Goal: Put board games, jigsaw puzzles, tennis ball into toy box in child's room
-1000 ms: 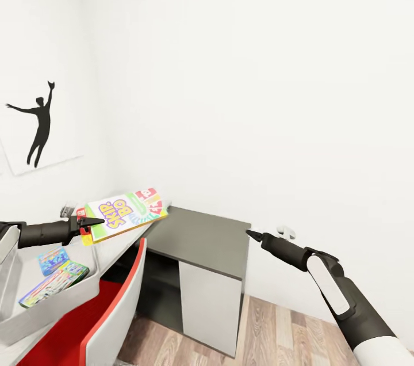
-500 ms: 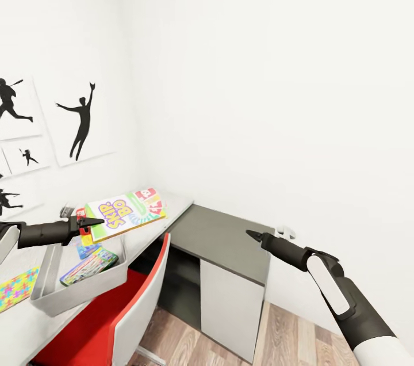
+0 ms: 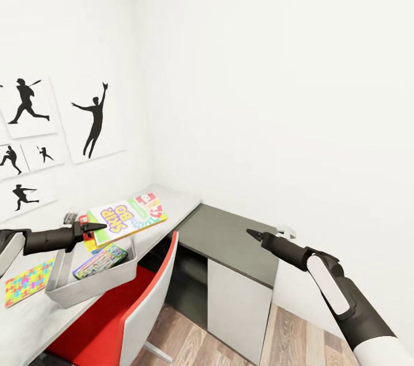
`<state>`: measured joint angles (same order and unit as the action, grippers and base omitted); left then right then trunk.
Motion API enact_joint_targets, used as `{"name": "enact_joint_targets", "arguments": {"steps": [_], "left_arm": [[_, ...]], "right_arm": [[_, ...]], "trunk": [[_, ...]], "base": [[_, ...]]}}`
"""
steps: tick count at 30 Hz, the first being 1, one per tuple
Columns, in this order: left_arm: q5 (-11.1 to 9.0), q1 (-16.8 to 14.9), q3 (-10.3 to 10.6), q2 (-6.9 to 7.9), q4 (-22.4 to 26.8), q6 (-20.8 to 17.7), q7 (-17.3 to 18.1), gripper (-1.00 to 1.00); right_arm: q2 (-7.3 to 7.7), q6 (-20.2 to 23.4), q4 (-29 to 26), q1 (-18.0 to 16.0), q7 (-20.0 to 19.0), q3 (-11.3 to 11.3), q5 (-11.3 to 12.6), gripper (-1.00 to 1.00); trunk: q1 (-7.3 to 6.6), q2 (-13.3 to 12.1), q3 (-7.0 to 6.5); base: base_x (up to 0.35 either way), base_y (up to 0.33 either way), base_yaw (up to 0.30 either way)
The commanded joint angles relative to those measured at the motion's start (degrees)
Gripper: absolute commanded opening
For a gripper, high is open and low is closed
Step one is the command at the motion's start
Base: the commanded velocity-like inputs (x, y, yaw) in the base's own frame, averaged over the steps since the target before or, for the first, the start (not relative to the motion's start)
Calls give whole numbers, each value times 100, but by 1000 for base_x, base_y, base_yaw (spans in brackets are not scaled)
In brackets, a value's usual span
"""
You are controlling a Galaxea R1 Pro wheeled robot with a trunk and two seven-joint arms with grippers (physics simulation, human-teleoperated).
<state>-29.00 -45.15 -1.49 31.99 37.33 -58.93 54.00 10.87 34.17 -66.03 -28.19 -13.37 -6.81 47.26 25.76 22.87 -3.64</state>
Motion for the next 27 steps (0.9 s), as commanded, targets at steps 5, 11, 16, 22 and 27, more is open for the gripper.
{"name": "enact_joint_targets", "arguments": {"steps": [5, 11, 16, 22, 27], "left_arm": [[-1, -10, -476, -165, -52, -1, -580, -100], [-1, -31, -1770, -316, -59, 3, -1387, -100], [-2, -330, -2132, -689, -61, 16, -2232, -100], [-157, -546, -3068, -1138, -42, 17, -3493, -100], [-213, -657, -3766, -1238, -34, 204, -4339, -100]], "right_arm": [[9, -171, 55, -2, -3, -2, 14, 100], [6, -221, 108, -2, -7, -4, 15, 100], [11, -219, 119, -2, -14, 15, 23, 100], [17, -212, 137, -2, -25, 37, 28, 100], [26, -206, 173, -2, -62, 47, 29, 100]], "trunk": [[2, 5, 3], [2, 5, 3], [2, 5, 3], [2, 5, 3], [2, 5, 3]], "base": [[0, 0, 0], [0, 0, 0], [0, 0, 0], [0, 0, 0], [0, 0, 0]]}}
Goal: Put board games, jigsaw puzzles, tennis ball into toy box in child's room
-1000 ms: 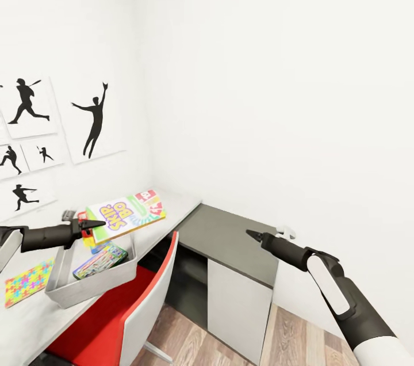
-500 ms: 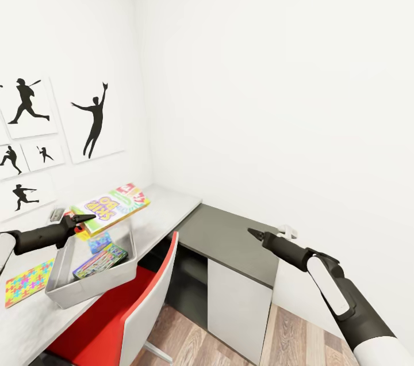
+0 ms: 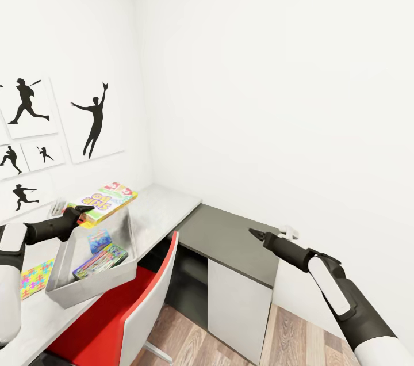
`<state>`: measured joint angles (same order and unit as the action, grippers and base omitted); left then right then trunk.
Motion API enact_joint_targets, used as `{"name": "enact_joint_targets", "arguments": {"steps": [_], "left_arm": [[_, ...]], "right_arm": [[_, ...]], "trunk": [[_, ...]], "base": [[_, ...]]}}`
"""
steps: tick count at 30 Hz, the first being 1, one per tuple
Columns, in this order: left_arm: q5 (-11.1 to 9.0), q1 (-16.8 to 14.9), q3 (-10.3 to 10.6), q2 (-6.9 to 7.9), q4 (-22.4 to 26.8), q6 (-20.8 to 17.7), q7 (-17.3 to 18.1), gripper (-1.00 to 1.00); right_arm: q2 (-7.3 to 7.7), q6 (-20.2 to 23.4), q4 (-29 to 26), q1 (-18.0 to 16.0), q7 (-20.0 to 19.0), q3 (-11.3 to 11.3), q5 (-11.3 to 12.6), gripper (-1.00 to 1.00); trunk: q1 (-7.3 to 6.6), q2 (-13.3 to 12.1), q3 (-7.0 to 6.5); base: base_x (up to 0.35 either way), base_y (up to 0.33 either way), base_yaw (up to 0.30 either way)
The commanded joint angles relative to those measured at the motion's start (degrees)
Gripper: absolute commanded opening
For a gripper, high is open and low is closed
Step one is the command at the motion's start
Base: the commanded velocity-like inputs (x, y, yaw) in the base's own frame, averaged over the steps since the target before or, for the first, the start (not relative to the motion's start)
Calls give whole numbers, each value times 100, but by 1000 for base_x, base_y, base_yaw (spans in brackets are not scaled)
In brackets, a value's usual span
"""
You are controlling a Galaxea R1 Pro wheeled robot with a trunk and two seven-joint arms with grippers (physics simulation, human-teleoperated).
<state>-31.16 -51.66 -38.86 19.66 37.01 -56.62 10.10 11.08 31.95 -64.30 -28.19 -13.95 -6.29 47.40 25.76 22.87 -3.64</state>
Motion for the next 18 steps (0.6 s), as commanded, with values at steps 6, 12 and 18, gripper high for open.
{"name": "enact_joint_targets", "arguments": {"steps": [6, 12, 18], "left_arm": [[-185, -18, -747, -77, -16, 310, -967, -100], [-594, -19, -1027, -145, -18, 500, -1773, -100], [-815, -19, -1079, -274, -18, 554, -2078, -100]], "right_arm": [[3, 21, 4, -2, -21, -4, 20, 100], [21, 22, 5, -2, -34, -4, 23, 100], [15, 22, 5, -2, -37, -4, 23, 100]], "trunk": [[2, 5, 3], [2, 5, 3], [2, 5, 3]], "base": [[0, 0, 0], [0, 0, 0], [0, 0, 0]]}}
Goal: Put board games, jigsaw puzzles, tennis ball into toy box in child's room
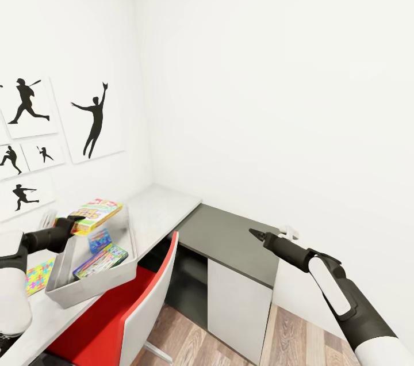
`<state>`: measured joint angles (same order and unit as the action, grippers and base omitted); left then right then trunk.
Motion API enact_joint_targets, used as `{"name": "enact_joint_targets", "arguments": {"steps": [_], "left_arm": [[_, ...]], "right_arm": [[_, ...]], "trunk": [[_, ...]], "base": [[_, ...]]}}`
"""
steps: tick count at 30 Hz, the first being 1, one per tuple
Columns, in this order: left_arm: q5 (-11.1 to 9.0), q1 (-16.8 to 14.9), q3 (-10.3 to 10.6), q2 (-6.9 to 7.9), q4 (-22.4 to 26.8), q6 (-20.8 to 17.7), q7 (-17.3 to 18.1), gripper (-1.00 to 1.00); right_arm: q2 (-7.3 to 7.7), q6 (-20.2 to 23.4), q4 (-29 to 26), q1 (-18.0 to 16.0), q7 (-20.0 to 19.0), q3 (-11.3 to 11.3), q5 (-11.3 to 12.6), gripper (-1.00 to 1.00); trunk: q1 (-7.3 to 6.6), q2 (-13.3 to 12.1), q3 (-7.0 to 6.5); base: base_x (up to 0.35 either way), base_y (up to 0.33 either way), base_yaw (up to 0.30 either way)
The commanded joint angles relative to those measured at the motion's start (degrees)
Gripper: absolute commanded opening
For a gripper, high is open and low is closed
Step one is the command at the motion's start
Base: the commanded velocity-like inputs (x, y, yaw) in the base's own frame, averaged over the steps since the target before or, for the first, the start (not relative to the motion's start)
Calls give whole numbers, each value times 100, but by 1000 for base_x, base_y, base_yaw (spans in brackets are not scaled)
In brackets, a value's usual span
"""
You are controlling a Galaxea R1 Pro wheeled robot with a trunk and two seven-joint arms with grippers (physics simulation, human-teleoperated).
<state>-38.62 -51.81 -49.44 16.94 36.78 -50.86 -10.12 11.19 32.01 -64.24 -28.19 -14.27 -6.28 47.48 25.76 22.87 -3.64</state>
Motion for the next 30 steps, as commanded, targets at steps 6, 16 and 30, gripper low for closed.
{"name": "enact_joint_targets", "arguments": {"steps": [6, 16, 30], "left_arm": [[-162, -5, -92, -166, 5, 94, -536, -100], [-324, -5, -555, -390, 5, 417, -1435, -100], [-322, -5, -576, -534, 5, 894, -1472, -100]], "right_arm": [[0, 16, -1, -2, -5, -5, 15, 100], [33, 16, -1, -2, -5, -5, 23, 100], [21, 16, 6, -2, -1, -5, 24, 100]], "trunk": [[2, 5, 3], [2, 5, 3], [2, 5, 3]], "base": [[0, 0, 0], [0, 0, 0], [0, 0, 0]]}}
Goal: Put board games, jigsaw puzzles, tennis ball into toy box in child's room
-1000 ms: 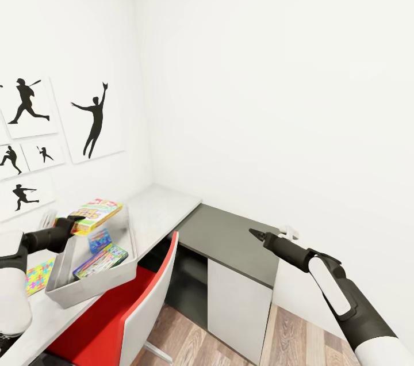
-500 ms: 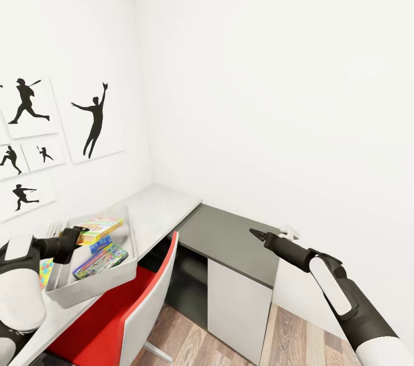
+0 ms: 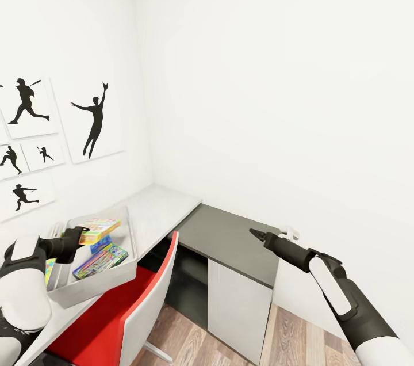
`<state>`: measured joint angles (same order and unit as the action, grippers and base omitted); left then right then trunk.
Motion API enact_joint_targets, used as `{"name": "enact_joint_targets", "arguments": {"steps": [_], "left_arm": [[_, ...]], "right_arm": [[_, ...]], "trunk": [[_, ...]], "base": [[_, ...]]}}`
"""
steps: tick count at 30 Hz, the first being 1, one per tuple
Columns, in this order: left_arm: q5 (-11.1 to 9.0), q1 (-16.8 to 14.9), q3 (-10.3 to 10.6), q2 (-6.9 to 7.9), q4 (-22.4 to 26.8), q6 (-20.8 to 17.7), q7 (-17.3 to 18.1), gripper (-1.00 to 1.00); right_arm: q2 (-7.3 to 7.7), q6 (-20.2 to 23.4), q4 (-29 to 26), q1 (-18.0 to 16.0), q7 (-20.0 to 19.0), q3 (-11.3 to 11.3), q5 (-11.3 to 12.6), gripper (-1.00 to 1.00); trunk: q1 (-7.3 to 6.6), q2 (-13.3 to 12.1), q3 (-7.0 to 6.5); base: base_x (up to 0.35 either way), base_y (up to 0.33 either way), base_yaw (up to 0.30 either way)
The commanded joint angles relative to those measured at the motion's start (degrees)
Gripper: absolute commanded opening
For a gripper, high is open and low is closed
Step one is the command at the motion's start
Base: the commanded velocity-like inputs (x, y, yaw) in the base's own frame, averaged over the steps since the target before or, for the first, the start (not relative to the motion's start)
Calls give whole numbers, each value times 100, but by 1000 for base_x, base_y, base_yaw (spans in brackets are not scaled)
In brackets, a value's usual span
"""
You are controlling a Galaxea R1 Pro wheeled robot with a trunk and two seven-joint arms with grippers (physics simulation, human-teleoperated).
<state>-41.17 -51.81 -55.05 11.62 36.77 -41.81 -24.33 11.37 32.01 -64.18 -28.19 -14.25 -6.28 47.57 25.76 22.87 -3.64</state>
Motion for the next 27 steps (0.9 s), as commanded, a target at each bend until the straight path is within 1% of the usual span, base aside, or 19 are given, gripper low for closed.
{"name": "enact_joint_targets", "arguments": {"steps": [1, 4, 9, 12, 13, 16, 19, 27], "left_arm": [[-71, -4, -16, -27, 6, 84, -53, -100], [-74, -4, -18, -72, 6, 179, -54, -100], [-75, -4, -15, -88, 6, 217, -54, -100], [-75, -4, -15, -115, 6, 306, -56, -100], [-75, -4, -11, -158, 6, 398, -55, -100], [-75, 3, -107, -257, -63, 466, -157, -100], [-79, 14, -143, -350, -68, 532, -215, -100], [-72, 64, -146, -328, -72, 536, 42, -100]], "right_arm": [[-4, 16, 5, -2, -5, -5, 15, 100], [13, 16, 9, -2, -7, -5, 15, 100], [22, 16, 11, -2, -8, -5, 22, 100], [29, 16, 11, -2, -8, -5, 23, 100], [31, 16, 11, -2, -8, -5, 23, 100], [-67, 9, 19, -2, -15, 18, 6, 100], [-93, 6, 19, -2, -20, 17, 6, 100], [-106, -1, 19, -2, -21, 13, 6, 100]], "trunk": [[2, 5, 3], [2, 5, 3], [2, 5, 3], [2, 5, 3], [2, 5, 3], [2, 5, 3], [2, 5, 3], [2, 5, 3]], "base": [[0, 0, 0], [0, 0, 0], [0, 0, 0], [0, 0, 0], [0, 0, 0], [0, 0, 0], [0, -2, 0], [0, -117, 0]]}}
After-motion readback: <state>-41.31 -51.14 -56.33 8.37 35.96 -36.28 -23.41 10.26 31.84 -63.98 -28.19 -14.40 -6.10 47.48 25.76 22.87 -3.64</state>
